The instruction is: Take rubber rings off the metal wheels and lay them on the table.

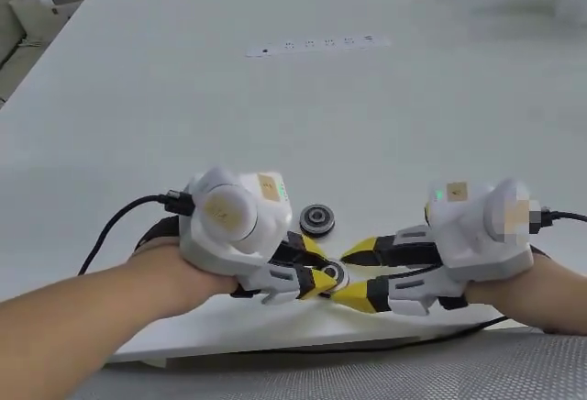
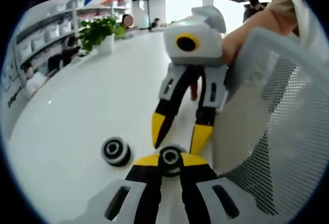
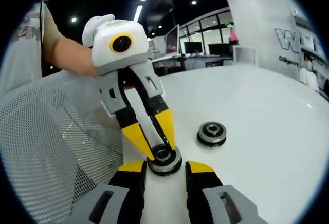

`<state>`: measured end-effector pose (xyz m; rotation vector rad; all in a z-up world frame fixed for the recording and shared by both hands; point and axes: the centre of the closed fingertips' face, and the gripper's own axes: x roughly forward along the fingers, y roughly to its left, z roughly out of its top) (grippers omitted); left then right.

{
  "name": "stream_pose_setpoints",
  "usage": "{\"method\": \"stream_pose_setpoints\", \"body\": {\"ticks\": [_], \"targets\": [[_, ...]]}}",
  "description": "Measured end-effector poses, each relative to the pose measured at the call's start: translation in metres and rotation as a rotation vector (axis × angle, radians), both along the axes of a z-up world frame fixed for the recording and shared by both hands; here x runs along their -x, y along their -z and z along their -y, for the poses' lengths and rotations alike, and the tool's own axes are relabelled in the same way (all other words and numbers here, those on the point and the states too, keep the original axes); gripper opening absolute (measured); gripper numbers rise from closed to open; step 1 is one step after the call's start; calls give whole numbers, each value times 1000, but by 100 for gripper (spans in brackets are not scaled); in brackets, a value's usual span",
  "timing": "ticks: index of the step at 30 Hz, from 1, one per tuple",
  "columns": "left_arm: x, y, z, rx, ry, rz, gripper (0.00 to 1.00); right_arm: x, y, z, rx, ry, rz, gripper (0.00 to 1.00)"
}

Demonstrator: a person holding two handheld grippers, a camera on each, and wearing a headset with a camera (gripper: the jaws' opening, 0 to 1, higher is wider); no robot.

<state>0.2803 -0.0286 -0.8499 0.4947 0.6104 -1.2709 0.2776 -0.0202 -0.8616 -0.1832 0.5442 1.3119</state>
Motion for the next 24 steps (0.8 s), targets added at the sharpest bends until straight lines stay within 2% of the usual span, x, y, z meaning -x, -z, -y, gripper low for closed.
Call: {"method": "stream_pose_setpoints", "body": {"ticks": [6, 18, 21, 24], "targets": [[0, 0, 0, 5, -4, -2, 13, 2, 2, -1, 5, -17, -4, 25], [0, 0, 0, 3, -2, 5, 13, 4, 1, 3, 21, -21, 25, 21], [1, 1, 0, -8, 13, 26, 13, 5, 1, 4, 27, -24, 34, 20], [1, 1, 0, -6, 9, 22, 13, 5, 2, 6, 35, -26, 43, 18]]}}
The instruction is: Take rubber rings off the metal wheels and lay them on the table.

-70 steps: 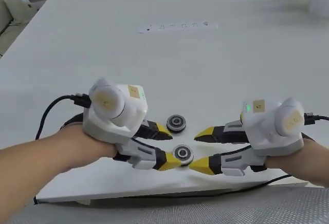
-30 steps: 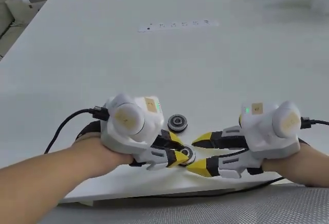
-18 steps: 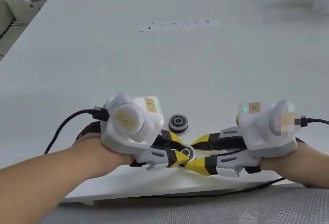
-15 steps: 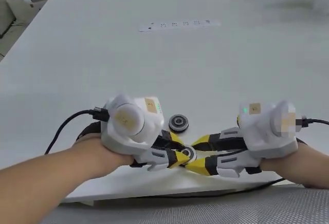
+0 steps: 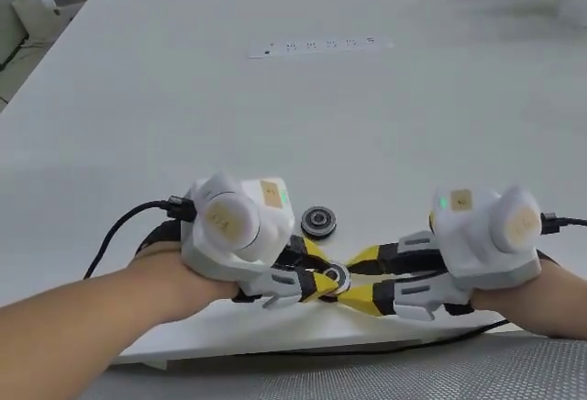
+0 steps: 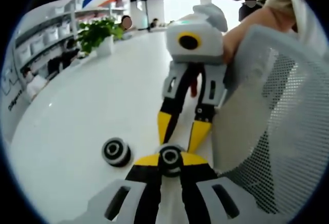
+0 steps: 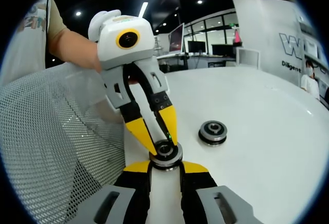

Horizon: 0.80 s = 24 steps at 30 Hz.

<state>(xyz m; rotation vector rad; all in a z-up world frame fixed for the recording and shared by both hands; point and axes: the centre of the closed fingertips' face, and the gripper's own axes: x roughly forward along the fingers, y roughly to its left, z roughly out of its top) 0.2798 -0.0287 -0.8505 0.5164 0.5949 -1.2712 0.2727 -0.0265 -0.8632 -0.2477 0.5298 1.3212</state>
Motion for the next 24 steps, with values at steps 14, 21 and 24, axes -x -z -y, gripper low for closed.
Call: {"method": "stream_pose_setpoints", "body": {"ticks": [14, 21, 24], "targets": [[0, 0, 0, 2, -9, -4, 13, 0, 1, 6, 35, 0, 18, 7], [0, 0, 0, -1, -9, 0, 13, 0, 2, 8, 49, 4, 16, 2], [0, 0, -1, -4, -6, 4, 13, -2, 1, 10, 50, 17, 13, 0]]}}
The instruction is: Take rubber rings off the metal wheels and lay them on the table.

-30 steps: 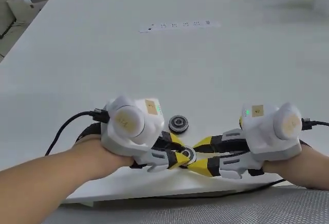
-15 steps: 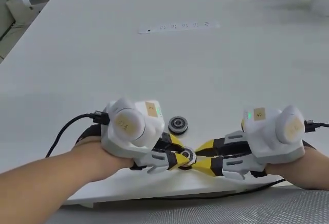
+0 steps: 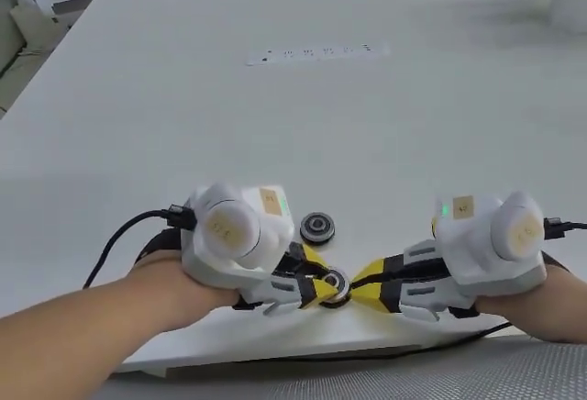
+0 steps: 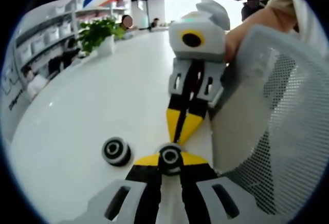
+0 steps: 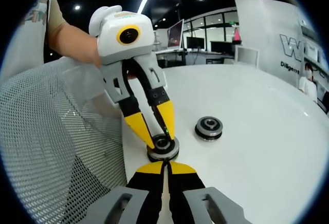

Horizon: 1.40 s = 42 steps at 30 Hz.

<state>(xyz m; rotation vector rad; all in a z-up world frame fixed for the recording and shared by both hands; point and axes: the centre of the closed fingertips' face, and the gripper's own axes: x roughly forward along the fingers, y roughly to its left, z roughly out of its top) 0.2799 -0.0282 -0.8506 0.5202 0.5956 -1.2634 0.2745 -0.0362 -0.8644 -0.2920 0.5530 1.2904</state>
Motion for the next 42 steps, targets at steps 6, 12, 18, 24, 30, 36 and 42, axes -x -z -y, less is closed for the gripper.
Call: {"method": "stream_pose_setpoints", "body": {"ticks": [6, 12, 18, 24, 30, 36, 42], "targets": [[1, 0, 0, -2, 3, 4, 13, 0, -1, 0, -11, 21, -36, 0], [1, 0, 0, -5, 5, 6, 13, -3, -2, 2, -67, 101, -165, 0], [1, 0, -1, -11, 4, 7, 13, -3, -3, 2, -98, 134, -212, 0], [1, 1, -1, -16, 4, 4, 13, -7, -6, 3, -138, 172, -254, 0], [2, 1, -1, -26, 0, 13, 12, -6, -10, -1, -153, 180, -273, 0], [1, 1, -1, -33, -19, 12, 12, -3, -15, -4, -164, 195, -301, 0], [1, 1, -1, -41, -23, 15, 12, -3, -16, -5, -177, 201, -314, 0]]}}
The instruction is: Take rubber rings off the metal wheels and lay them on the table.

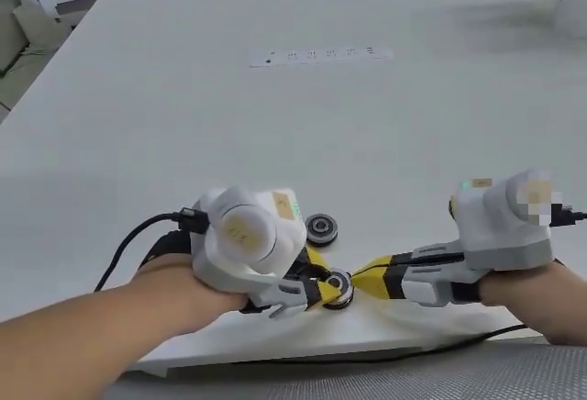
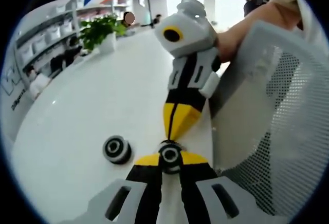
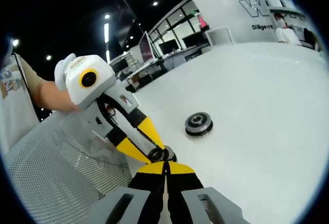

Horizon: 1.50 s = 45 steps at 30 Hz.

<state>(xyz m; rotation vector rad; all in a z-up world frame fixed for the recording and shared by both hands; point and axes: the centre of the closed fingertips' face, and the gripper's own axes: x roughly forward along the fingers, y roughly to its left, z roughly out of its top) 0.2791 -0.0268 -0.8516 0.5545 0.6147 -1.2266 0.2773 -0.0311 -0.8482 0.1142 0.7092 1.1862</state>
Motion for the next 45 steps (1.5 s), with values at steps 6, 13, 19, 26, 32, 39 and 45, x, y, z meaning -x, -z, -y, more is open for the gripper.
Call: {"method": "stream_pose_setpoints", "body": {"ticks": [6, 13, 19, 26, 32, 39, 45], "targets": [[0, 0, 0, -13, 3, 8, 12, 0, -1, -1, -2, -4, 2, 0], [0, 0, 0, -18, 2, 10, 12, 3, -4, -4, -16, -8, -4, 0], [0, 0, 0, -21, 0, 13, 12, 5, -5, -7, -19, -22, 4, 0], [0, 0, 0, -22, 2, 13, 12, 6, -6, -9, -28, -44, 14, 0], [1, 0, 1, -19, 3, 14, 12, 11, -11, -15, -64, -82, 15, 0], [1, 0, 1, -16, 4, 13, 12, 11, -14, -12, -97, -83, 0, 0], [1, 0, 1, -12, 2, 9, 12, 10, -13, -11, -96, -59, -16, 0]]}}
